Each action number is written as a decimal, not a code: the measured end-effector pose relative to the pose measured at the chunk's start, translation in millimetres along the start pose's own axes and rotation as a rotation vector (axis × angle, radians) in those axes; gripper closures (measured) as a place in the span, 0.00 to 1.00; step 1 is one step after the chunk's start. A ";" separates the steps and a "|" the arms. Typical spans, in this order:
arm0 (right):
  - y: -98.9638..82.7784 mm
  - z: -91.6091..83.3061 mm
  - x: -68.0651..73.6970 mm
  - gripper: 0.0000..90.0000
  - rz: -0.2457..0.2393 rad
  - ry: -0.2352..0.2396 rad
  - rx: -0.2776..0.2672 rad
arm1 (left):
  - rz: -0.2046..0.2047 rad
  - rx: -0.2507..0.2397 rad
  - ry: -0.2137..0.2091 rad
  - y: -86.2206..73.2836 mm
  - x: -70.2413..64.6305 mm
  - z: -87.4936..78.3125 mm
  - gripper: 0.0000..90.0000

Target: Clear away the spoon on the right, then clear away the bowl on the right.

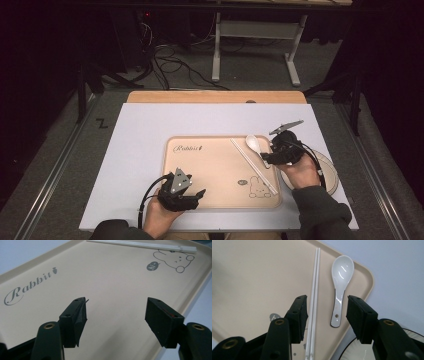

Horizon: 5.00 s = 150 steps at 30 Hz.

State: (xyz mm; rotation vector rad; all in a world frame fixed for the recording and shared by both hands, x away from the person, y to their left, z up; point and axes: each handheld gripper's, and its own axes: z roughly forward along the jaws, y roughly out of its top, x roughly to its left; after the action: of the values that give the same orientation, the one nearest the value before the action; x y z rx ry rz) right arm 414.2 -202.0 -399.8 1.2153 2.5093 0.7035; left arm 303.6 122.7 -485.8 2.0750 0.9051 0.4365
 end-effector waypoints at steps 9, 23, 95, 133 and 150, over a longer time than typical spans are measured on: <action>-14.4 -20.5 -0.8 0.55 -0.005 -0.022 -0.104 | 0.022 0.014 -0.023 -0.1 -1.6 1.4 0.37; -54.4 -36.1 -20.6 0.61 0.060 0.008 -0.137 | 0.043 0.059 0.004 -0.7 0.4 5.0 0.38; -131.3 -17.0 -117.1 0.79 0.243 -0.098 0.033 | -0.086 0.022 0.075 -4.1 11.0 -3.9 0.40; -126.8 -15.2 -122.7 0.93 0.268 0.004 0.014 | 0.029 0.053 0.058 0.1 -0.5 5.2 0.40; -130.8 -20.8 -124.6 0.93 0.289 0.011 -0.016 | 0.033 0.088 0.006 -0.8 -2.3 9.3 0.40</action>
State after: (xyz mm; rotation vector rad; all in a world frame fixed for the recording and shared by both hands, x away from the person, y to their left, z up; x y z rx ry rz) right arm 395.3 -376.3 -448.4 1.5907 2.3548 0.7953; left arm 307.0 116.3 -492.1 2.1727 0.9090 0.4270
